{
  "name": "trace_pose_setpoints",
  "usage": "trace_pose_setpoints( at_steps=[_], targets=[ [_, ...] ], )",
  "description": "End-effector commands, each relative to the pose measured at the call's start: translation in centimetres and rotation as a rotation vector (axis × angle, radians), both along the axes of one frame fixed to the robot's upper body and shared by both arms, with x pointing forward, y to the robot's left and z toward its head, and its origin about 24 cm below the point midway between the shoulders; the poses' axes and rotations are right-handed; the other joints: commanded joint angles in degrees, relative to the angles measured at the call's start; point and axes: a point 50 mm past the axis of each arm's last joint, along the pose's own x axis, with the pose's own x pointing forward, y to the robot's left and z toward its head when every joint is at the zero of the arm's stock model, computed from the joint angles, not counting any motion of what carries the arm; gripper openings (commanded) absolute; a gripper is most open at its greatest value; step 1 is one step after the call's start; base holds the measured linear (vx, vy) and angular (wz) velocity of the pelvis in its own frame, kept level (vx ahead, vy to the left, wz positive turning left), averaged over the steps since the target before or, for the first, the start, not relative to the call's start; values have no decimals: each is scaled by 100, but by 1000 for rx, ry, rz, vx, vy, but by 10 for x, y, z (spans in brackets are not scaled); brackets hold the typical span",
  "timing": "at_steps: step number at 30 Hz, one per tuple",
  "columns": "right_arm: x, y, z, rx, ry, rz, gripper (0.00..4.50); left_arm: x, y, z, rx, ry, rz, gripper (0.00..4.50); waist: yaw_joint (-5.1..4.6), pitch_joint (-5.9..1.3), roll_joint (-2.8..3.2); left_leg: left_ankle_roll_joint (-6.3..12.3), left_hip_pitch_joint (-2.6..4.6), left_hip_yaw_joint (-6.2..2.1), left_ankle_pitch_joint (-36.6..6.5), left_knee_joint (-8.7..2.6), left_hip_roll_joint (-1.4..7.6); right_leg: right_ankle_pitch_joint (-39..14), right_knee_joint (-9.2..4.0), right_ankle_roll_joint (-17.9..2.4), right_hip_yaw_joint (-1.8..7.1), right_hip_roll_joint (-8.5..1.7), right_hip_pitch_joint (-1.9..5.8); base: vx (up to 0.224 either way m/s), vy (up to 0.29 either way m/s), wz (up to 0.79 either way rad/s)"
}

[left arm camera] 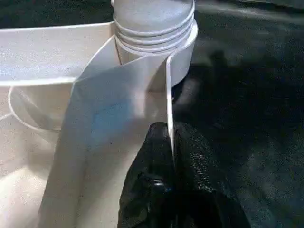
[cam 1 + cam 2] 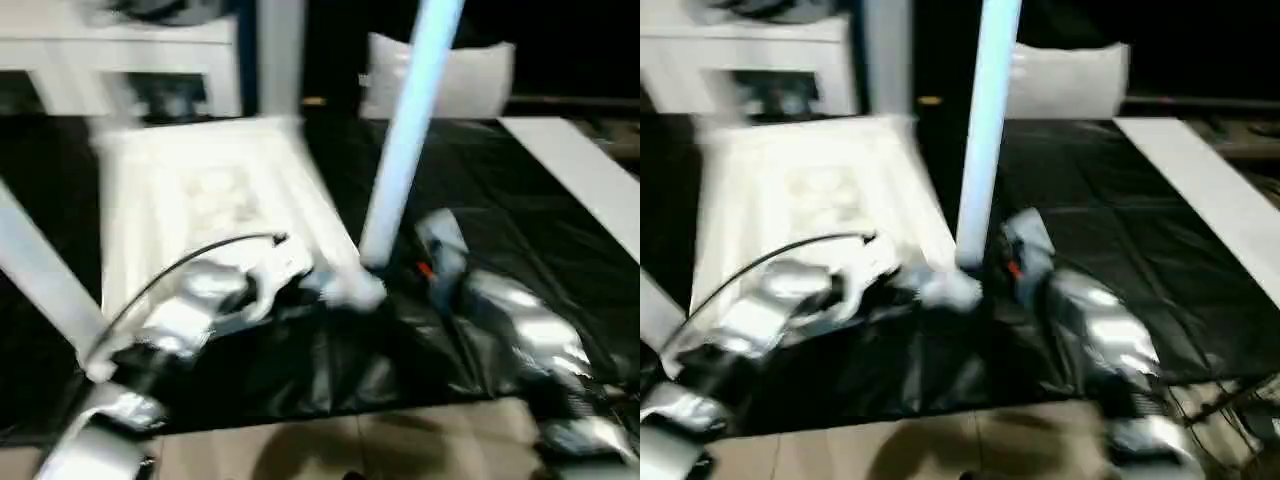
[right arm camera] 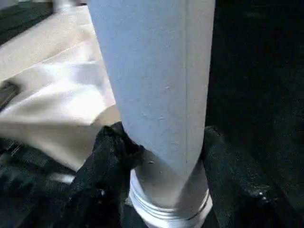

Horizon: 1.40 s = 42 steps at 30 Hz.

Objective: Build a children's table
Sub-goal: Rotate leg to tighten

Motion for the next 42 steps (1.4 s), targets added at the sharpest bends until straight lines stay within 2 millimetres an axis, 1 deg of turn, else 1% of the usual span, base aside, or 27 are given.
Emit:
trace_pose_setpoints(
  at_steps=[1, 2, 3, 5, 6, 8, 9, 11, 12, 13, 14, 16, 17, 18, 20, 22, 24, 25, 26, 27, 28, 29, 30, 32, 36, 37, 42],
  targets=[
    [-5, 27, -9, -41, 24, 82, 191, -1, -34, 10, -34, -51, -81, 0, 46, -319, 5, 160, -25, -94, -1354, -349, 134, -3229, -660, -112, 282, -431, 229, 0, 0, 0],
    [-5, 28, -8, -43, 14, 88, 245, -1, -34, 9, -27, -55, -74, 0, 65, -334, 3, 214, -23, -95, -1287, -363, 156, -3019, -623, -180, 316, -433, 233, 0, 0, 0],
    [-6, 25, -5, -13, -8, 96, 259, 0, -33, 9, -28, -59, -59, 0, 76, -338, -1, 252, -48, -101, -1187, -384, 189, -2745, -569, -282, 350, -431, 245, 0, 0, 0],
    [-7, 23, -4, 0, -13, 97, 265, 1, -33, 10, -29, -60, -54, 0, 115, -352, -5, 302, -59, -91, -1055, -390, 204, -2415, -508, -427, 390, -441, 260, 0, 0, 0],
    [-7, 20, -4, 0, -27, 108, 279, 1, -31, 10, -23, -65, -63, 0, 129, -354, -7, 329, -75, -93, -954, -398, 215, -2226, -470, -519, 404, -442, 275, 0, 0, 0],
    [-11, 5, -3, -3, -56, 147, 303, 0, -24, 9, 1, -75, -97, 0, 163, -362, -7, 373, -64, -72, -914, -385, 215, -2064, -451, -601, 423, -450, 279, 0, 0, 0],
    [-13, -4, -2, -2, -69, 167, 306, -1, -20, 8, 12, -77, -121, 0, 182, -363, -4, 426, -80, -70, -851, -386, 216, -1934, -433, -641, 433, -452, 298, 0, 0, 0],
    [-15, -11, -1, -5, -79, 196, 325, -2, -15, 7, 23, -70, -137, 0, 227, -381, 2, 503, -82, -60, -667, -378, 227, -1614, -382, -745, 451, -450, 304, 0, 0, 0],
    [-19, -22, 1, -25, -92, 253, 325, -4, -10, 5, 40, -63, -170, 0, 254, -395, -2, 534, -88, -58, -541, -372, 231, -1414, -346, -817, 455, -447, 319, 0, 0, 0],
    [-21, -27, 2, -34, -97, 277, 350, -5, -7, 4, 47, -57, -184, 0, 280, -397, -3, 557, -85, -59, -497, -372, 234, -1333, -336, -840, 455, -443, 320, 0, 0, 0],
    [-22, -32, 3, -40, -97, 298, 355, -7, -4, 3, 54, -53, -204, 0, 300, -410, -9, 602, -92, -57, -387, -363, 241, -1116, -296, -915, 466, -441, 332, 0, 0, 0],
    [-24, -44, 6, -52, -95, 333, 363, -10, 1, 2, 65, -42, -257, 0, 335, -409, -19, 702, -107, -41, -333, -350, 238, -991, -276, -981, 472, -442, 318, 0, 0, 0],
    [-26, -53, 11, -64, -94, 383, 387, -15, 6, 2, 73, -40, -336, 0, 353, -398, -8, 715, -108, -49, -365, -354, 236, -1076, -301, -979, 461, -449, 315, 0, 0, 0],
    [-27, -56, 13, -69, -93, 407, 387, -17, 8, 2, 72, -36, -367, 0, 363, -401, -10, 697, -102, -45, -452, -350, 242, -1197, -306, -952, 463, -441, 312, 0, 0, 0],
    [-28, -58, 15, -78, -91, 449, 387, -19, 10, 2, 80, -22, -399, 0, 384, -381, -4, 630, -87, -38, -561, -362, 248, -1387, -333, -920, 461, -438, 291, 0, 0, 0],
    [-31, -63, 20, -124, -120, 541, 387, -23, 18, 1, 119, 5, -480, 0, 423, -376, -11, 551, -74, -39, -698, -364, 253, -1651, -356, -839, 458, -452, 281, 0, 0, 0],
    [-32, -64, 21, -116, -121, 586, 387, -24, 21, 0, 141, 11, -513, 0, 423, -369, -28, 514, -77, -42, -715, -373, 260, -1684, -354, -828, 461, -446, 278, 0, 0, 0],
    [-35, -64, 22, -102, -113, 634, 362, -26, 22, 0, 151, 18, -546, 0, 434, -371, -29, 525, -72, -42, -727, -367, 259, -1670, -347, -853, 464, -446, 275, 0, 0, 0],
    [-38, -62, 22, -85, -96, 700, 353, -29, 24, 0, 168, 35, -597, 0, 439, -373, -33, 535, -71, -44, -730, -369, 266, -1665, -342, -863, 464, -448, 278, 0, 0, 0],
    [-39, -61, 22, -76, -87, 724, 353, -31, 25, 1, 169, 41, -624, 0, 445, -376, -36, 554, -90, -43, -691, -367, 272, -1600, -327, -879, 465, -446, 288, 0, 0, 0],
    [-39, -61, 22, -71, -83, 733, 340, -31, 25, 1, 169, 43, -638, 0, 454, -374, -23, 546, -86, -42, -667, -370, 279, -1544, -321, -906, 465, -446, 279, 0, 0, 0],
    [-41, -60, 22, -58, -72, 758, 325, -33, 25, 1, 173, 49, -659, 0, 455, -381, -52, 541, -82, -37, -653, -367, 284, -1518, -317, -910, 467, -446, 277, 0, 0, 0],
    [-42, -59, 22, -49, -65, 776, 313, -33, 25, 1, 177, 53, -673, 0, 476, -383, -38, 534, -75, -38, -632, -367, 289, -1473, -301, -941, 469, -449, 274, 0, 0, 0],
    [-42, -54, 19, -41, -50, 810, 304, -35, 25, 3, 185, 60, -725, 0, 517, -386, -49, 509, -78, -32, -595, -365, 286, -1496, -302, -923, 470, -458, 279, 0, 0, 0],
    [-42, -51, 16, -23, -37, 842, 258, -35, 23, 5, 181, 54, -747, 0, 584, -389, -45, 431, -57, -23, -591, -368, 291, -1563, -301, -892, 474, -461, 259, 0, 0, 0],
    [-42, -50, 16, -20, -35, 845, 258, -35, 23, 5, 181, 54, -749, 0, 593, -392, -49, 411, -64, -26, -575, -368, 291, -1535, -291, -886, 475, -460, 265, 0, 0, 0],
    [-45, -47, 14, 23, 1, 887, 205, -35, 23, 6, 179, 57, -762, 0, 599, -398, -59, 384, -82, -29, -585, -363, 281, -1585, -301, -833, 467, -464, 280, 0, 0, 0]
  ],
)
